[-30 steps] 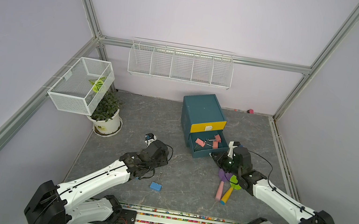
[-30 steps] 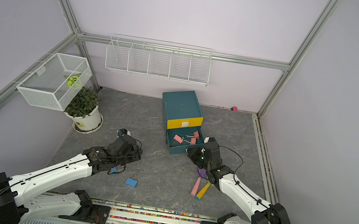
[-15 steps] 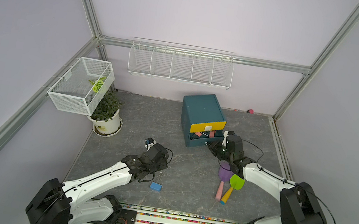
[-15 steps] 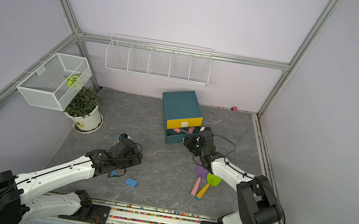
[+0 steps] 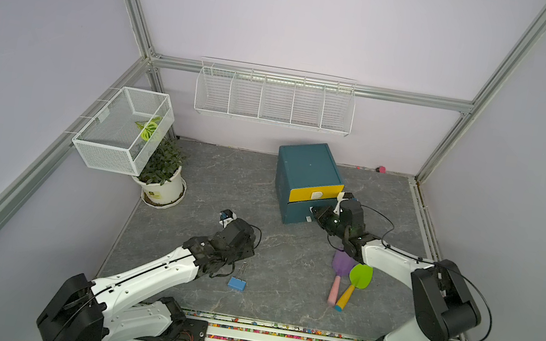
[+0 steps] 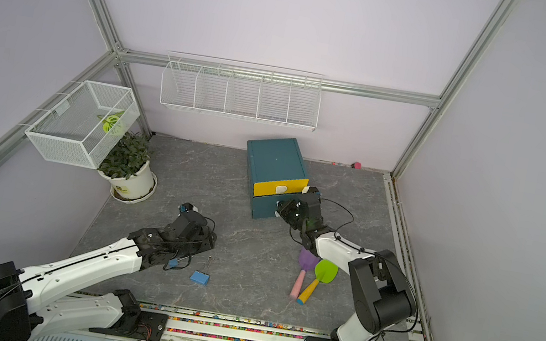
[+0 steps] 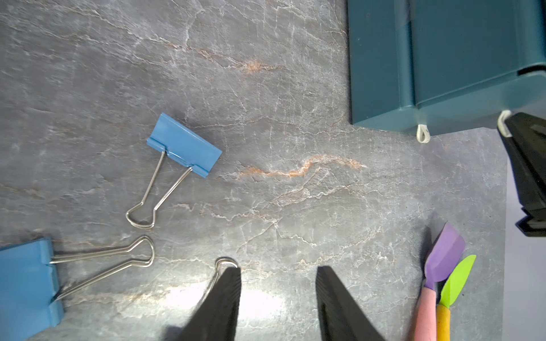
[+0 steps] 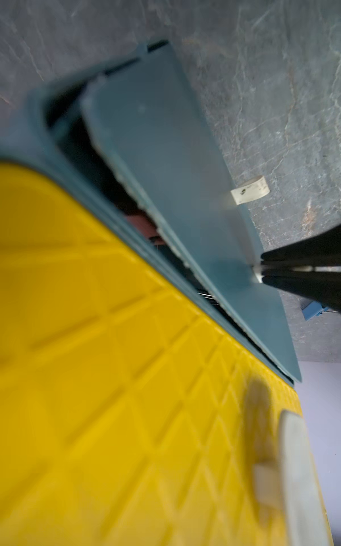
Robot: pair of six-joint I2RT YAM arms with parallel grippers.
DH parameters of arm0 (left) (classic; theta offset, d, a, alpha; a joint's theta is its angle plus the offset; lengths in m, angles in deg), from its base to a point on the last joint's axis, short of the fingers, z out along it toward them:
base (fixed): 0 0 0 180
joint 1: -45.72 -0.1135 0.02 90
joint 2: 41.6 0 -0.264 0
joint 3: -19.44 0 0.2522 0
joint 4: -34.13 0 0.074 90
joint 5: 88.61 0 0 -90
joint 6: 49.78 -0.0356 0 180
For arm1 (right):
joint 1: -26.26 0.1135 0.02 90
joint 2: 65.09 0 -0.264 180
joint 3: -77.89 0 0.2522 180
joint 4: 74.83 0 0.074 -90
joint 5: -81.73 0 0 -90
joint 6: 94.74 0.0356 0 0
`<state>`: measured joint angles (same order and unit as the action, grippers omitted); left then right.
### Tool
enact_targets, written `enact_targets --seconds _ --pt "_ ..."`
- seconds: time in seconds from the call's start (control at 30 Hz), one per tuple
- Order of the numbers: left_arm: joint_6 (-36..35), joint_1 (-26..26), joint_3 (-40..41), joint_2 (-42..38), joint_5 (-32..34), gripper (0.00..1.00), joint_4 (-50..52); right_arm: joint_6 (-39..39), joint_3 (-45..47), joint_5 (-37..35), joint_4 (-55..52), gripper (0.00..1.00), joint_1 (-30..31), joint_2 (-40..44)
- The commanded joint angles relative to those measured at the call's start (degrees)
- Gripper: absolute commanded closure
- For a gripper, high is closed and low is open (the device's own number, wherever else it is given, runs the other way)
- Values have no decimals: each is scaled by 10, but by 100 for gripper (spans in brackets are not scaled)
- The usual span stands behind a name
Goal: Put the binder clips in the drawer according to color
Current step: Close the drawer in the storage box.
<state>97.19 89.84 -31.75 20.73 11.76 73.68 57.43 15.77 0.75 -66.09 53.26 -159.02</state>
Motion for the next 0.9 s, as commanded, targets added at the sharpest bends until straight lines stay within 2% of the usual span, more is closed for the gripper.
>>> enact_targets --seconds 0.0,0.17,0.27,0.4,0.53,0.67,0.87 --pt "6 -2 1 -10 -2 53 6 5 -10 -1 16 100 2 -13" --pt "7 -2 0 -11 0 53 8 8 -13 -2 15 98 2 -18" --pt "7 -2 0 -14 0 52 10 8 -8 -3 16 89 2 -15" --pt "8 -2 0 -15 4 50 15 9 17 -15 7 70 2 17" --pt "11 -2 1 -14 3 48 14 13 63 -25 9 59 5 53" --pt "12 -2 1 -14 3 48 11 32 98 -21 47 58 12 38" --pt "10 -2 -2 -20 2 48 15 60 111 -15 143 58 16 -33"
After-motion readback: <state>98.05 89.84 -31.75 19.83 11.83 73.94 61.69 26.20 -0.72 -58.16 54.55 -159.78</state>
